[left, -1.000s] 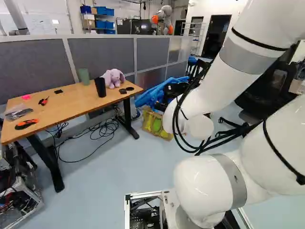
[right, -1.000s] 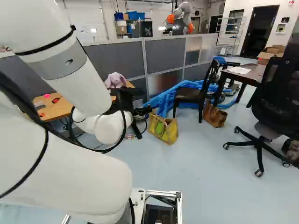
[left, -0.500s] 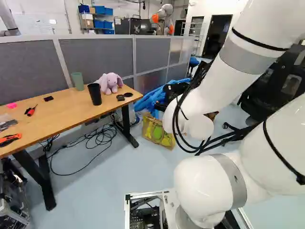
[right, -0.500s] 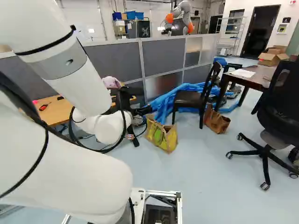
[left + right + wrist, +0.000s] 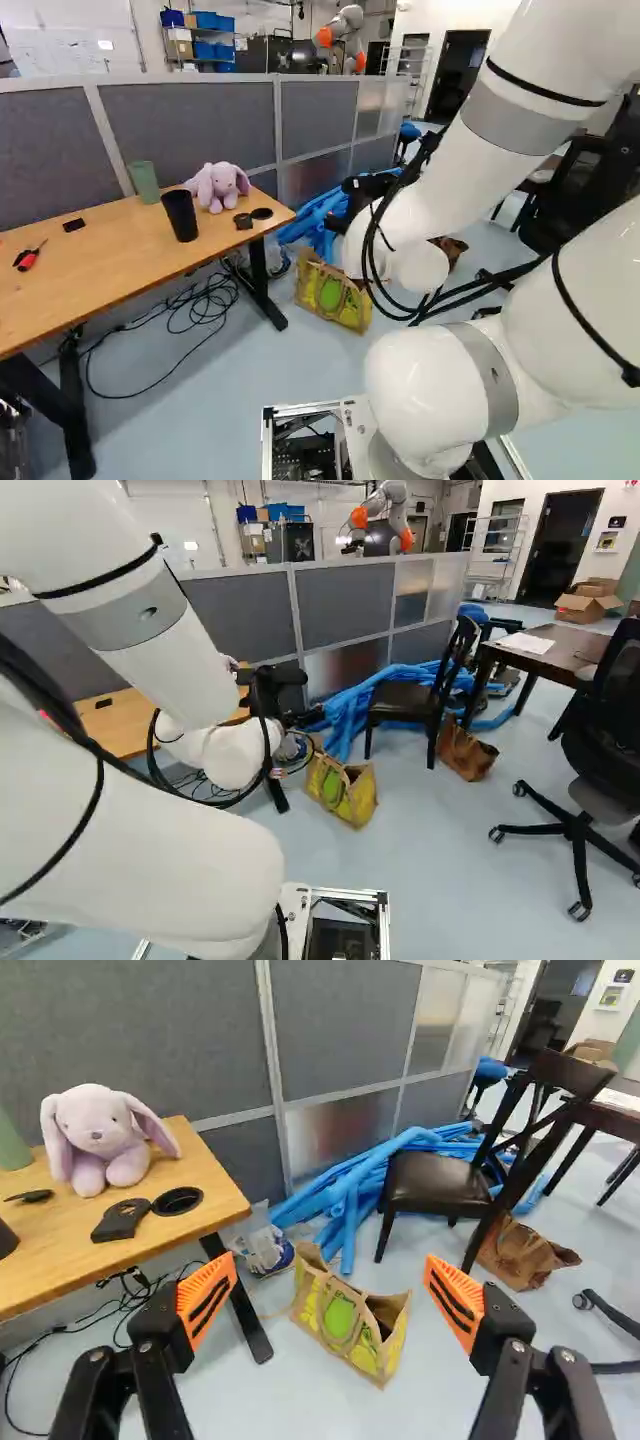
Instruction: Pick up the bag on the ground and place it on the table
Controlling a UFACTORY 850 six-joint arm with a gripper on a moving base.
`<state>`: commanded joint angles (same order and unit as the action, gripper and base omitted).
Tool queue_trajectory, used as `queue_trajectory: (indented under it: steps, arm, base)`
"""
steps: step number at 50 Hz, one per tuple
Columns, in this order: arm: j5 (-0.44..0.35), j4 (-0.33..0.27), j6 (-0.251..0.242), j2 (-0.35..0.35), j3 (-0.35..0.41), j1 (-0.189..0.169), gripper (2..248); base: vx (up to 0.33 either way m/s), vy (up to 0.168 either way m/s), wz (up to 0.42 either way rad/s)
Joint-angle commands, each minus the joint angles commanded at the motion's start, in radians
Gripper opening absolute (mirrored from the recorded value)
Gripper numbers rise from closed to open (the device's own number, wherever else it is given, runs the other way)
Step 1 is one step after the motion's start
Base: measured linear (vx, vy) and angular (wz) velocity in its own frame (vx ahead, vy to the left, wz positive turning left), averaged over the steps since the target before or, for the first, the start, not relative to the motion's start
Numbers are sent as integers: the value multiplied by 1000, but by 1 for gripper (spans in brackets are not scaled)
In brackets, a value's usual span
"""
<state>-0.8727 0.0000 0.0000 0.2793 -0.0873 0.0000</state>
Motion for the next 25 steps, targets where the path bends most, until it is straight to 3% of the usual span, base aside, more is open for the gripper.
queue_trajectory:
  steps: [25]
  arm:
    - [0, 0, 0, 0, 0, 0, 247]
  base:
    - [254, -7, -11]
